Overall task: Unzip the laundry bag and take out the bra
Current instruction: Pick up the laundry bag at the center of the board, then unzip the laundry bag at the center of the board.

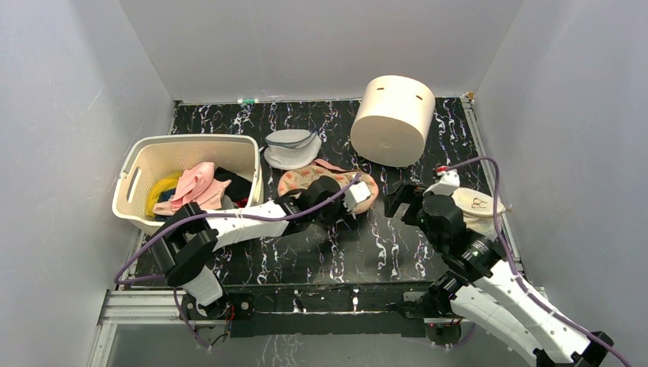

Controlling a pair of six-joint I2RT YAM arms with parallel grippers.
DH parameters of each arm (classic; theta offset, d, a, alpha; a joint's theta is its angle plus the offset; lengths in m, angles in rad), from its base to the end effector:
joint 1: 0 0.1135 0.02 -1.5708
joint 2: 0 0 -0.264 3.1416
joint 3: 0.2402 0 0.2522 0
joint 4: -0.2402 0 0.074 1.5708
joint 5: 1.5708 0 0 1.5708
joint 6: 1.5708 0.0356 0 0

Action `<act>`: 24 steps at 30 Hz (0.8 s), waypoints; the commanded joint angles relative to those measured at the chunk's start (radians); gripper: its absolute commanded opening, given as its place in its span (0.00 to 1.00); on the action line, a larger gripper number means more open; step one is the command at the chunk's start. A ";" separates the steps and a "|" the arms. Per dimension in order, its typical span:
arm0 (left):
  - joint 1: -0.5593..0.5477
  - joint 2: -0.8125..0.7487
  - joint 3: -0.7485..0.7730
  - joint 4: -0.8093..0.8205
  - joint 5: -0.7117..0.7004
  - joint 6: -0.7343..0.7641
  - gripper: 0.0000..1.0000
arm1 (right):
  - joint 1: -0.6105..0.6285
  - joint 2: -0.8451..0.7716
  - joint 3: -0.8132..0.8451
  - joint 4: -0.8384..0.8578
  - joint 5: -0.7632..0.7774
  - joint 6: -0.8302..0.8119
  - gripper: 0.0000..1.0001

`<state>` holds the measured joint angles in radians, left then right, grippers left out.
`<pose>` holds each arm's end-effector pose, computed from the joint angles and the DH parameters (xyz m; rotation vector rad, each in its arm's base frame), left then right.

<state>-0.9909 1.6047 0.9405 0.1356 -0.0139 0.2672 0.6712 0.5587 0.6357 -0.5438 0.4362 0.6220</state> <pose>0.1941 -0.2954 0.2183 1.2449 1.7252 -0.4185 0.1117 0.0695 0.2843 0.2230 1.9995 0.3870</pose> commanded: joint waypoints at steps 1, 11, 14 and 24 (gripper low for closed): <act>0.051 -0.029 0.040 0.015 0.021 -0.104 0.00 | -0.003 0.073 -0.079 0.250 -0.135 -0.086 0.91; 0.056 -0.041 0.057 -0.009 0.041 -0.122 0.00 | 0.014 0.183 -0.364 0.815 -0.522 -0.404 0.66; 0.058 -0.043 0.059 -0.011 0.046 -0.124 0.00 | 0.016 0.215 -0.374 0.848 -0.469 -0.427 0.59; 0.063 -0.050 0.068 -0.021 0.081 -0.138 0.00 | 0.079 0.349 -0.353 0.902 -0.323 -0.397 0.44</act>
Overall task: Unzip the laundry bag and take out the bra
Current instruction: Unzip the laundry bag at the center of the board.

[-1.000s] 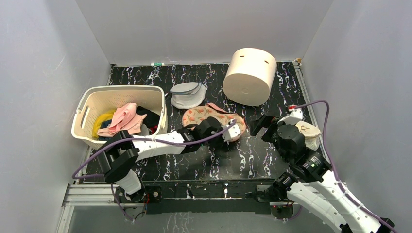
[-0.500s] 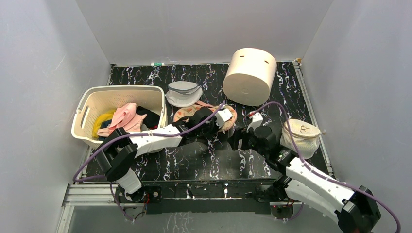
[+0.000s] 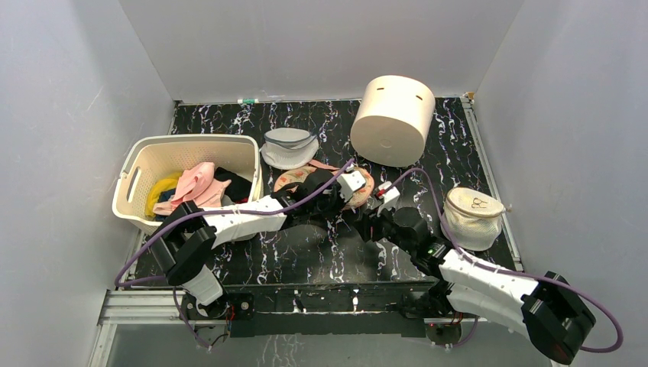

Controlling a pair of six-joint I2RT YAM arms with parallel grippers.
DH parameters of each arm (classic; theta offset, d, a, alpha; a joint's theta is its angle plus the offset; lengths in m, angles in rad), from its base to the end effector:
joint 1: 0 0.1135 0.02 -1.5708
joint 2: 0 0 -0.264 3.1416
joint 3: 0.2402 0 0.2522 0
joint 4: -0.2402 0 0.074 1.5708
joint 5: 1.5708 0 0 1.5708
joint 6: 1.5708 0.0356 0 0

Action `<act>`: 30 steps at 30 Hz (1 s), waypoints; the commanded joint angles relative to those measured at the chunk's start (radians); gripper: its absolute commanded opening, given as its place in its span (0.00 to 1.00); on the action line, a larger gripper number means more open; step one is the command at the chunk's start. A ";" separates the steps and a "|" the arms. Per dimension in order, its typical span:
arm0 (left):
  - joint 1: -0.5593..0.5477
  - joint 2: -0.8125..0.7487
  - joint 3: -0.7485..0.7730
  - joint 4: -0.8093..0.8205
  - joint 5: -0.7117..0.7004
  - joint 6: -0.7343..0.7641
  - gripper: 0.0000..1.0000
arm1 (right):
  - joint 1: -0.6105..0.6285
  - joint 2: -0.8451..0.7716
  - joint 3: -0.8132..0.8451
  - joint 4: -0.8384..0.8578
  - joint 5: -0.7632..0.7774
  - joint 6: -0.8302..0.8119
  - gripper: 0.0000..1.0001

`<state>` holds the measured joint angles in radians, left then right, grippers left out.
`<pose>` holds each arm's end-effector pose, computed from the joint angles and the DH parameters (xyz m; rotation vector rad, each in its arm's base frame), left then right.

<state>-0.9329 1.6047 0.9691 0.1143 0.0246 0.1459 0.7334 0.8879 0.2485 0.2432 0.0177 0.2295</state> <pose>0.2117 -0.2871 0.2256 1.1078 1.8210 -0.4973 0.1393 0.1246 0.1780 -0.4915 1.9572 0.6062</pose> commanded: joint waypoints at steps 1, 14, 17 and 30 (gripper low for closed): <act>0.006 -0.050 0.043 -0.005 0.040 -0.013 0.00 | 0.019 0.027 0.042 0.103 0.124 -0.001 0.43; 0.018 -0.058 0.055 -0.019 0.068 -0.024 0.00 | 0.051 0.091 0.063 0.171 0.183 -0.003 0.41; 0.019 -0.057 0.056 -0.021 0.073 -0.025 0.00 | 0.054 0.100 0.073 0.174 0.188 -0.007 0.42; 0.018 -0.047 0.064 -0.032 0.083 -0.032 0.00 | 0.069 0.136 0.126 0.163 0.249 0.026 0.31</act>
<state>-0.9180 1.6043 0.9909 0.0875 0.0830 0.1257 0.7948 1.0241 0.3233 0.3492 0.2276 0.2398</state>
